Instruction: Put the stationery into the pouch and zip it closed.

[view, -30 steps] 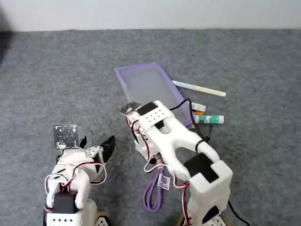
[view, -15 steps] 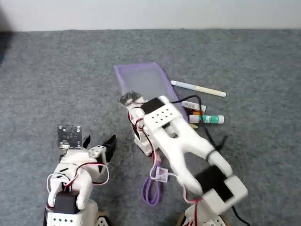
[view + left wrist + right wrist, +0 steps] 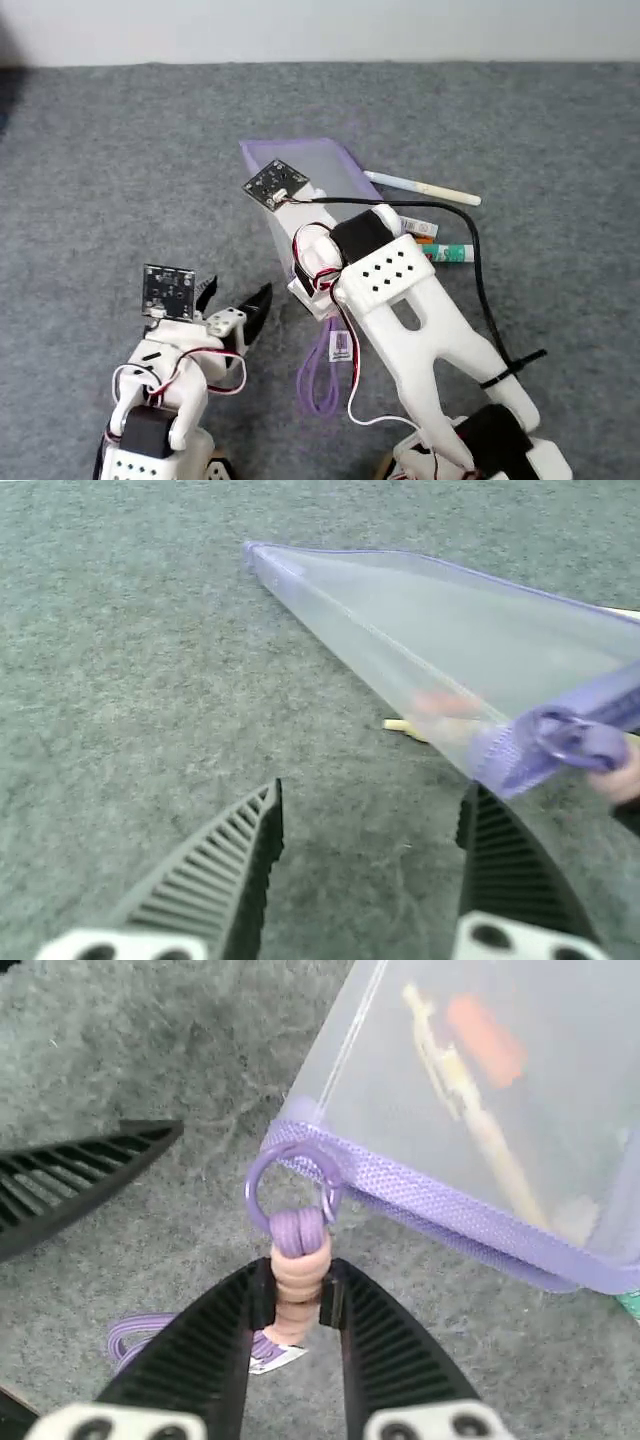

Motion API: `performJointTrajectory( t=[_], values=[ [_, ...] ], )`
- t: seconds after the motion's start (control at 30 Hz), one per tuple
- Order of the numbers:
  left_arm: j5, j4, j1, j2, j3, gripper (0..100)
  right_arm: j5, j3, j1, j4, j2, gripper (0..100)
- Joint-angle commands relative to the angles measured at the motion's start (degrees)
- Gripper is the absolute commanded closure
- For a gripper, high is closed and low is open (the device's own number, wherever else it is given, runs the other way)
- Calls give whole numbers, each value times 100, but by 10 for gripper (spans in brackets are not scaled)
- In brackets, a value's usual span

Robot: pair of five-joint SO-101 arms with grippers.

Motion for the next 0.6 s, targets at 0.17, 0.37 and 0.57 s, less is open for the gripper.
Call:
performJointTrajectory(
  t=[0.17,0.37,0.57],
  values=[
    [378,-484,853,-26,-66,732,70,-97,-57,31,-295,989],
    [378,-932,835,-9,312,732,70,-105,-66,31,-295,989],
    [378,-958,826,-18,312,732,70,-325,-180,277,-295,989]
  ],
)
